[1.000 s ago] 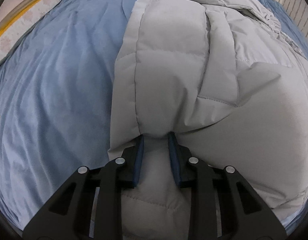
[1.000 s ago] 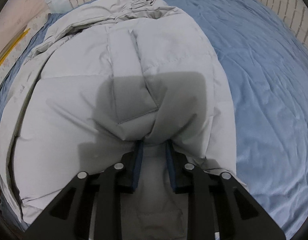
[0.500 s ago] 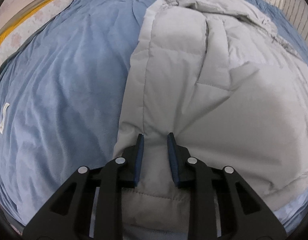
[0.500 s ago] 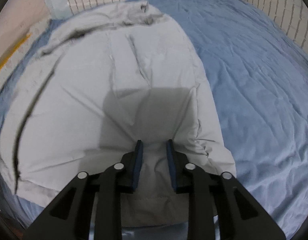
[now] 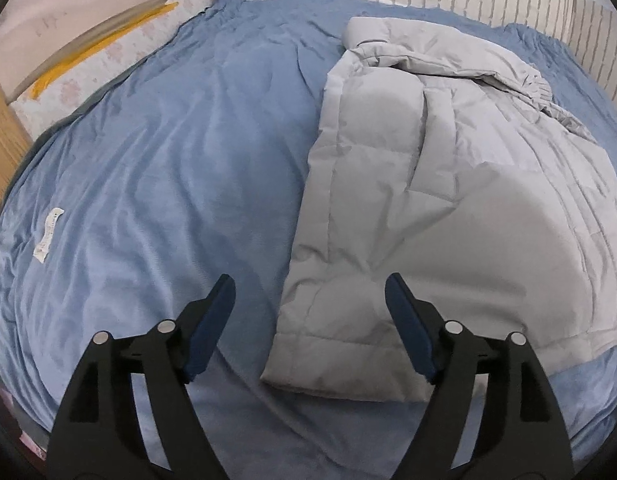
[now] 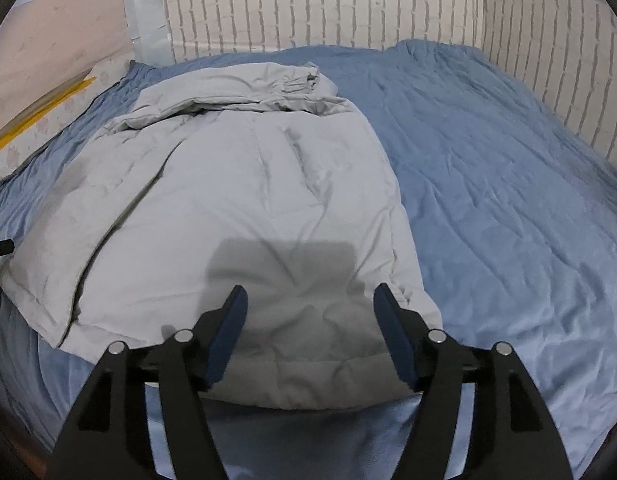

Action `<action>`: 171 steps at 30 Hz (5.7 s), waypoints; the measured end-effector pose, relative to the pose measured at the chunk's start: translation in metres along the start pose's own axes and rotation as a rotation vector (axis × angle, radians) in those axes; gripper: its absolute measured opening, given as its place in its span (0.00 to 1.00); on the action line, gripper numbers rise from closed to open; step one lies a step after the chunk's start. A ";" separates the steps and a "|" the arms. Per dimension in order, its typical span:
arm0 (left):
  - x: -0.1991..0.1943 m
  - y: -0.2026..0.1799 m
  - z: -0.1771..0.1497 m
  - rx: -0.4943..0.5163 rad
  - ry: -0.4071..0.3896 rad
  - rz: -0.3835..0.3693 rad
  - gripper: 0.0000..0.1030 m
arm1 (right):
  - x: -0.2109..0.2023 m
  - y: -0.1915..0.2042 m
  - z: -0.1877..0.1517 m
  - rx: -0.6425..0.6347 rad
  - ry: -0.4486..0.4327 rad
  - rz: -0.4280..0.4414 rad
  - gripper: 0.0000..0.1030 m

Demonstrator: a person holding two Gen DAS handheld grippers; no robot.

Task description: Fold large clothes

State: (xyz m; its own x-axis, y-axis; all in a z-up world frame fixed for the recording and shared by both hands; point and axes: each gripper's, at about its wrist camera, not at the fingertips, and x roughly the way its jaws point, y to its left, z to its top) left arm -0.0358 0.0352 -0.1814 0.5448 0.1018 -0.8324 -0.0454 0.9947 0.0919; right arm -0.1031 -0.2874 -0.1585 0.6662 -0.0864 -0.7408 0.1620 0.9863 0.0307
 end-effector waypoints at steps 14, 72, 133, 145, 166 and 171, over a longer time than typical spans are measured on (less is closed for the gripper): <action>-0.001 0.026 -0.013 -0.025 -0.007 -0.005 0.91 | -0.009 -0.005 -0.003 0.019 -0.025 -0.091 0.84; 0.025 0.017 -0.027 -0.027 0.088 -0.178 0.59 | 0.031 -0.036 -0.022 0.202 0.153 0.080 0.23; -0.010 -0.009 0.262 0.004 -0.216 -0.262 0.18 | 0.070 -0.022 0.298 0.111 -0.118 0.125 0.16; -0.048 -0.024 0.376 0.066 -0.400 -0.157 0.17 | 0.059 -0.007 0.417 0.006 -0.279 0.086 0.16; 0.084 -0.033 0.396 0.060 -0.204 -0.094 0.21 | 0.176 -0.003 0.416 -0.004 -0.149 0.017 0.16; 0.083 -0.043 0.402 0.079 -0.165 -0.077 0.25 | 0.167 -0.018 0.423 0.085 -0.116 0.085 0.29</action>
State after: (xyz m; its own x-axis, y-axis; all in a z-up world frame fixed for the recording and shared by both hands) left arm 0.3475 -0.0045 -0.0346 0.6742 0.0158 -0.7384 0.0639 0.9948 0.0796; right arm 0.3129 -0.3788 0.0009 0.7590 -0.0239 -0.6507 0.1592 0.9758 0.1499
